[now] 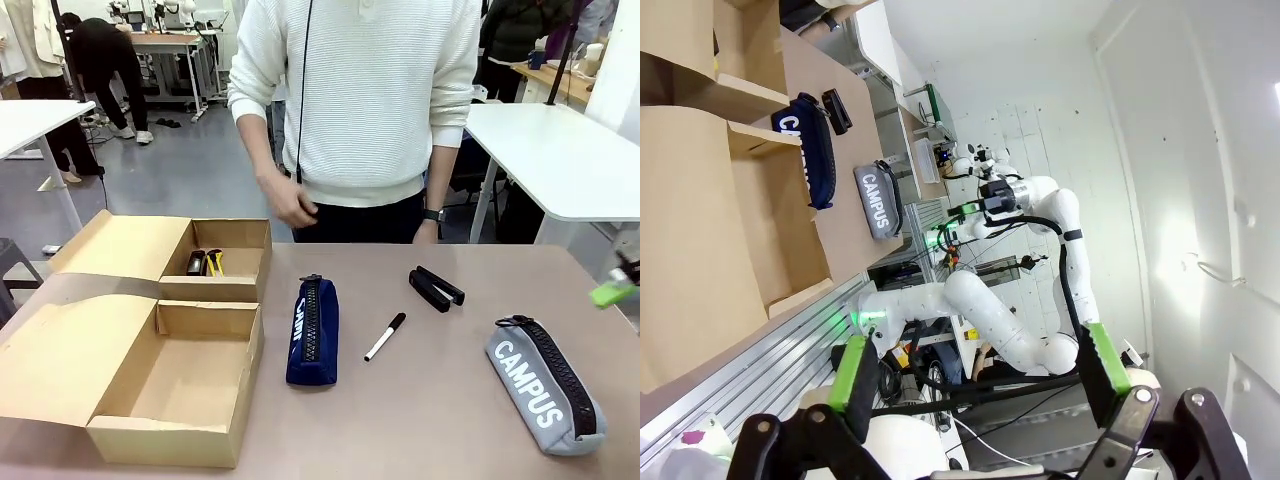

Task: Place items inside the box.
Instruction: Pick up a Pencil pouch or Stapler and place it inside the Mailer Box closest to the robot.

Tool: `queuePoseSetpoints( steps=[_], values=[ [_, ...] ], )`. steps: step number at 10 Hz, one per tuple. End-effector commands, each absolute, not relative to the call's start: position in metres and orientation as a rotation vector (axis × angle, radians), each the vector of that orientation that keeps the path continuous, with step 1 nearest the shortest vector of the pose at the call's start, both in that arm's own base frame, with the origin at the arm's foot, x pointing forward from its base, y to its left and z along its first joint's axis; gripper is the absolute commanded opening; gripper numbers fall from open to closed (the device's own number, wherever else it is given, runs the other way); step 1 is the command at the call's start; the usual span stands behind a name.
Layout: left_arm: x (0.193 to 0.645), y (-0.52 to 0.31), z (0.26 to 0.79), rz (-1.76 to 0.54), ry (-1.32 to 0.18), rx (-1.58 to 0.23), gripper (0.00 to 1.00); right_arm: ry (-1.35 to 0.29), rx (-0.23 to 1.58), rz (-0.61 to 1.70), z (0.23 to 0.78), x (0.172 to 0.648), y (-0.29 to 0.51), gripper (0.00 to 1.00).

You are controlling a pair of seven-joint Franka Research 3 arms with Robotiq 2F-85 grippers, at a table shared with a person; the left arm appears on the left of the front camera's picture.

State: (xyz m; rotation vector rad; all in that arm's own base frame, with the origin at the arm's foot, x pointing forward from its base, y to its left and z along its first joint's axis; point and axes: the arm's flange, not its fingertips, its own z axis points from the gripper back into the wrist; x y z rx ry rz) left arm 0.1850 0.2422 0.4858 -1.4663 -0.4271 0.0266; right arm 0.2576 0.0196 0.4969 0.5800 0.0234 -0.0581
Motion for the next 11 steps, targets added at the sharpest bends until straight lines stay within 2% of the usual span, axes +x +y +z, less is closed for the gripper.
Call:
queuePoseSetpoints(
  steps=[1, 3, 4, 5, 7, 11],
  values=[
    [0.185, 0.242, 0.488, 0.009, -0.446, -1.479, 1.0, -0.012, 0.437, -0.031, 0.462, 0.306, 0.062, 1.0],
    [0.185, 0.242, 0.488, 0.009, -0.446, -1.479, 1.0, 0.082, 0.387, -0.068, 0.446, 0.321, 0.062, 1.0],
    [0.185, 0.242, 0.488, 0.009, -0.446, -1.479, 1.0, 0.059, 0.278, -0.129, 0.443, 0.316, 0.052, 1.0],
    [0.185, 0.242, 0.488, 0.009, -0.446, -1.479, 1.0, 0.04, 0.22, -0.098, 0.43, 0.311, 0.049, 1.0],
    [0.185, 0.242, 0.488, 0.009, -0.446, -1.479, 1.0, 0.024, 0.188, -0.11, 0.392, 0.327, 0.044, 1.0],
    [0.185, 0.242, 0.488, 0.009, -0.446, -1.479, 1.0, 0.14, 0.207, -0.041, 0.34, 0.349, 0.044, 1.0]
  ],
)
